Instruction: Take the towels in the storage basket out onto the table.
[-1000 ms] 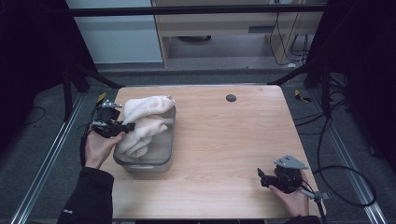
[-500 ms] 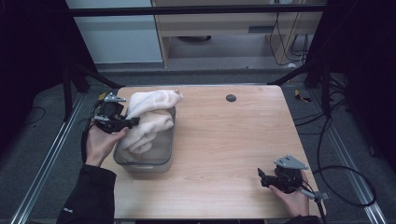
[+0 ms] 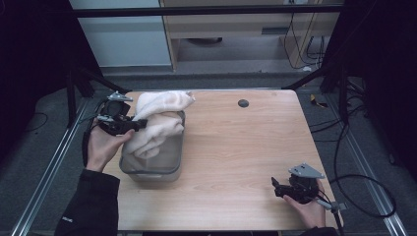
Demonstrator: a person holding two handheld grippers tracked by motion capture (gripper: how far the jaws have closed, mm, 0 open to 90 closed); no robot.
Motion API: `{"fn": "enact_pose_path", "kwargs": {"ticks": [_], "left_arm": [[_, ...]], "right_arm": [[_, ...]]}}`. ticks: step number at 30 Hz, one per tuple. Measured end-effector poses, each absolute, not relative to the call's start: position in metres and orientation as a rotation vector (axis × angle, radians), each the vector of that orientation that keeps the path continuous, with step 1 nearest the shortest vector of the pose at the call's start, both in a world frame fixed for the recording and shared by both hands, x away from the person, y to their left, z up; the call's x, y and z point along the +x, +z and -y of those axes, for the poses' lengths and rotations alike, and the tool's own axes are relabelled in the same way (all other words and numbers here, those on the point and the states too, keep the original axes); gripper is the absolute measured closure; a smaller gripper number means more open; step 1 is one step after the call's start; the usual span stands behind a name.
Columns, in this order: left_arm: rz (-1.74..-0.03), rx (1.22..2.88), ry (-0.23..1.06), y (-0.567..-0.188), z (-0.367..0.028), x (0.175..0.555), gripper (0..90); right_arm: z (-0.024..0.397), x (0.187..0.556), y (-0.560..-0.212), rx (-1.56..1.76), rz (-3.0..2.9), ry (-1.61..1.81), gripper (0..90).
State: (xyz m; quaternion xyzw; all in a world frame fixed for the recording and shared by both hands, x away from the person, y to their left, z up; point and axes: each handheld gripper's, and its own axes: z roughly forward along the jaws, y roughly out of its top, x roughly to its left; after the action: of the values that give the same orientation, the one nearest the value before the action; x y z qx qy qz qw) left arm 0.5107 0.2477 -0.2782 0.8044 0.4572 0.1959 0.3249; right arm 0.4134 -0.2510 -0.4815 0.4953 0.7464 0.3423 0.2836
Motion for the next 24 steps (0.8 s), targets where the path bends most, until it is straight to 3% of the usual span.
{"fn": "enact_pose_path", "kwargs": {"ticks": [24], "left_arm": [[-1.075,2.168,0.528,-0.242,-0.22,0.49,72.4]], "right_arm": [[0.252,0.413,-0.48,1.323,-1.993,0.92,9.4]]}}
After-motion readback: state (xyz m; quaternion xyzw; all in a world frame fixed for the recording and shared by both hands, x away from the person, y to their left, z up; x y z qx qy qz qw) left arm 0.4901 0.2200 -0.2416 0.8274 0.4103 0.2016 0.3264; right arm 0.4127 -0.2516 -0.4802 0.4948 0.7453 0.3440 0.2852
